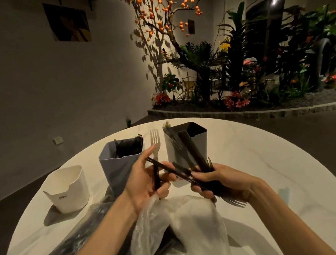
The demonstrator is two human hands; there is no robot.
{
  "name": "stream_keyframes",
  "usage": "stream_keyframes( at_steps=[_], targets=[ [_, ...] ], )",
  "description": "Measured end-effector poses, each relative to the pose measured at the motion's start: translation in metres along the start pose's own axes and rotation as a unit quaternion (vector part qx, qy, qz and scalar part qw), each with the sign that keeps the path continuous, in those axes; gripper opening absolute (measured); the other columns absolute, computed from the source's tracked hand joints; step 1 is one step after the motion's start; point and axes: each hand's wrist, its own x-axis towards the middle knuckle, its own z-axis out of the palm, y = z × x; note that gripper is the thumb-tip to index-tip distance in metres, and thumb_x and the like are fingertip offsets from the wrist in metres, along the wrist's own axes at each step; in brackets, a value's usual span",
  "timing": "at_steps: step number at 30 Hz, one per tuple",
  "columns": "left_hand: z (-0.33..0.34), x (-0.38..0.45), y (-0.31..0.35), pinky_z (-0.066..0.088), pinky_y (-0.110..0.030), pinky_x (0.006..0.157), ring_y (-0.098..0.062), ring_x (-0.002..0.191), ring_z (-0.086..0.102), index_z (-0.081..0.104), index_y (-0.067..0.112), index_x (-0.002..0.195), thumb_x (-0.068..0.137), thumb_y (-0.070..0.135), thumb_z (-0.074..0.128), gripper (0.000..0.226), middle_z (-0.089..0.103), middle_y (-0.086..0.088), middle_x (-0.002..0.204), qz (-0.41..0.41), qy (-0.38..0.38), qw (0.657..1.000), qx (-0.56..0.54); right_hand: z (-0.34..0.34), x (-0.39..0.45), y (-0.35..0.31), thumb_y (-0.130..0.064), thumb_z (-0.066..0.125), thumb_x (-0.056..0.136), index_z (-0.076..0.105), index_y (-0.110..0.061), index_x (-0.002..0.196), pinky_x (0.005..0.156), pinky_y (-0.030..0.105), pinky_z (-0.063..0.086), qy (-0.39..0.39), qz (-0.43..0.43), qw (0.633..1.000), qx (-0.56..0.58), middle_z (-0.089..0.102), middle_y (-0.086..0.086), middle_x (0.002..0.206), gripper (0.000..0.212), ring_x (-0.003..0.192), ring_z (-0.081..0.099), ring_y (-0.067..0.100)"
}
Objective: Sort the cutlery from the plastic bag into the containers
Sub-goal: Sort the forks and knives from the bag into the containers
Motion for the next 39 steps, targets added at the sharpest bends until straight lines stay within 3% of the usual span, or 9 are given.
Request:
stream_keyframes(
  at_steps=[6, 13, 16, 19, 22, 26, 29, 34, 39],
  targets=[
    [-0.02, -0.02, 0.011, 0.042, -0.016, 0.044, -0.015, 0.052, 0.064, 0.071, 0.009, 0.083, 0.055, 0.04, 0.094, 0.048, 0.073, -0.017, 0.084, -0.015, -0.098, 0.982, 0.161, 0.003, -0.004, -0.012, -0.013, 0.05, 0.105, 0.063, -0.011, 0.115, 0.072, 0.026, 0.053, 0.04, 0.005, 0.988, -0.152, 0.071, 0.006, 0.088, 0.016, 0.073, 0.061, 0.015],
    [-0.011, -0.053, 0.019, 0.056, -0.023, 0.063, -0.019, 0.063, 0.064, 0.062, 0.013, 0.126, 0.083, 0.017, 0.077, 0.046, 0.072, -0.022, 0.109, -0.064, -0.124, 0.946, 0.294, 0.015, -0.024, -0.043, -0.013, 0.052, 0.104, 0.063, -0.01, 0.116, 0.081, 0.037, 0.057, 0.072, 0.036, 0.962, -0.263, 0.076, 0.008, 0.098, 0.016, 0.081, 0.068, 0.017],
    [-0.004, -0.059, 0.013, 0.051, -0.021, 0.055, -0.018, 0.06, 0.058, 0.058, 0.004, 0.127, 0.091, 0.007, 0.067, 0.037, 0.068, -0.018, 0.097, -0.121, -0.15, 0.947, 0.256, 0.028, -0.026, -0.053, -0.01, 0.05, 0.104, 0.064, -0.005, 0.119, 0.071, 0.022, 0.055, 0.071, 0.051, 0.94, -0.331, 0.072, 0.008, 0.098, 0.021, 0.078, 0.068, 0.013],
    [0.009, -0.062, 0.002, 0.035, -0.018, 0.048, -0.01, 0.052, 0.044, 0.047, -0.009, 0.129, 0.097, 0.01, 0.06, 0.04, 0.046, -0.007, 0.078, -0.175, -0.176, 0.954, 0.169, 0.044, -0.027, -0.06, -0.01, 0.05, 0.104, 0.063, -0.015, 0.105, 0.071, 0.023, 0.058, 0.074, 0.048, 0.923, -0.375, 0.068, 0.003, 0.096, 0.014, 0.079, 0.066, 0.015],
    [0.019, -0.065, -0.005, 0.02, -0.022, 0.048, -0.01, 0.052, 0.022, 0.06, -0.005, 0.128, 0.104, 0.027, 0.051, 0.041, 0.028, -0.002, 0.073, -0.166, -0.183, 0.948, 0.201, 0.05, -0.032, -0.064, -0.007, 0.05, 0.102, 0.061, -0.011, 0.107, 0.071, 0.024, 0.057, 0.098, 0.043, 0.908, -0.404, 0.07, 0.004, 0.099, 0.013, 0.083, 0.068, 0.016],
    [0.023, -0.076, -0.008, 0.036, -0.02, 0.049, -0.01, 0.051, 0.033, 0.05, 0.002, 0.116, 0.105, 0.026, 0.05, 0.027, 0.036, -0.003, 0.073, -0.137, -0.177, 0.96, 0.166, 0.04, -0.049, -0.073, -0.004, 0.049, 0.101, 0.062, -0.006, 0.114, 0.085, 0.039, 0.06, 0.217, -0.07, 0.918, -0.323, 0.075, 0.013, 0.103, 0.019, 0.094, 0.074, 0.023],
    [0.019, -0.085, -0.007, 0.04, -0.022, 0.051, -0.011, 0.054, 0.039, 0.043, 0.001, 0.122, 0.102, 0.02, 0.053, 0.029, 0.045, -0.007, 0.078, -0.091, -0.141, 0.977, 0.129, 0.037, -0.066, -0.086, -0.012, 0.047, 0.106, 0.059, -0.009, 0.115, 0.075, 0.035, 0.057, 0.296, -0.149, 0.925, -0.184, 0.078, 0.007, 0.098, 0.016, 0.089, 0.076, 0.023],
    [0.029, -0.08, -0.012, 0.025, -0.021, 0.049, -0.01, 0.054, 0.033, 0.04, 0.004, 0.126, 0.094, 0.017, 0.058, 0.039, 0.048, -0.007, 0.075, -0.025, -0.069, 0.991, 0.113, 0.042, -0.074, -0.086, -0.017, 0.042, 0.108, 0.058, -0.011, 0.111, 0.071, 0.033, 0.05, 0.315, -0.148, 0.932, -0.098, 0.079, 0.005, 0.098, 0.017, 0.098, 0.075, 0.017],
    [0.035, -0.07, -0.02, 0.036, -0.021, 0.049, -0.012, 0.055, 0.041, 0.05, -0.002, 0.123, 0.104, 0.013, 0.048, 0.025, 0.051, -0.006, 0.074, 0.037, -0.005, 0.993, 0.114, 0.044, -0.066, -0.077, -0.023, 0.045, 0.108, 0.06, -0.012, 0.107, 0.07, 0.032, 0.053, 0.363, -0.167, 0.916, -0.02, 0.079, 0.003, 0.098, 0.019, 0.102, 0.073, 0.018]
  ],
)
